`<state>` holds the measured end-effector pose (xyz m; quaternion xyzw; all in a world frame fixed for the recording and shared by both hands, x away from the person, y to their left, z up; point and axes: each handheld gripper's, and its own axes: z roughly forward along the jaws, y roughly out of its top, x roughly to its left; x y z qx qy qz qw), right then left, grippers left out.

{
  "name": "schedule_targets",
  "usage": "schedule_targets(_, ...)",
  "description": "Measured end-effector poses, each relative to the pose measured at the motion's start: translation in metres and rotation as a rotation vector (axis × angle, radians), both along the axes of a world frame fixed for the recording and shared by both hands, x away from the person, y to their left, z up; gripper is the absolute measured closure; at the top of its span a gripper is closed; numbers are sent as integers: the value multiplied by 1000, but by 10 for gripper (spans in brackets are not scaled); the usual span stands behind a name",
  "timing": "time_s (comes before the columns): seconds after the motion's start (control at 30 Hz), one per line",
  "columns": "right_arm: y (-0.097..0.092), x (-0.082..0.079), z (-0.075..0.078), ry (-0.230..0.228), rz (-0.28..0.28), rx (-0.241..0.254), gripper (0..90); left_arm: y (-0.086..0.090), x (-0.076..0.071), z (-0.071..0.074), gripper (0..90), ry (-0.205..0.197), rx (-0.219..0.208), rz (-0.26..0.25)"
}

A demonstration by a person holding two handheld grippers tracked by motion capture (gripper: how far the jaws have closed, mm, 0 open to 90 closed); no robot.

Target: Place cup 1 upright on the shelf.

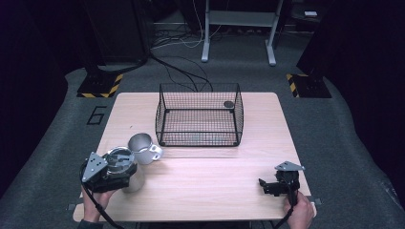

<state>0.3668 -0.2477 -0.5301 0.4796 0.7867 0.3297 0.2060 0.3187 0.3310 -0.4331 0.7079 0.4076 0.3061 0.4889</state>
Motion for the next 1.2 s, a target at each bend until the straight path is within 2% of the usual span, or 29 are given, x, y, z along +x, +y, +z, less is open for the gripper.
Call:
schedule_targets(0.37, 1, 0, 0, -6, -13, 4, 0, -10, -1, 8, 43, -4, 18, -54)
schedule_targets(0.43, 3, 1, 0, -6, -32, 6, 0, -14, 0, 10, 42, 1, 23, -70)
schedule_targets(0.73, 4, 4, 0, 2, -18, 5, 0, -25, 5, 16, 43, -1, 48, -118)
schedule_targets(1.2, 4, 6, 0, -2, 5, 10, 0, -43, 10, 24, 43, 4, 54, -194)
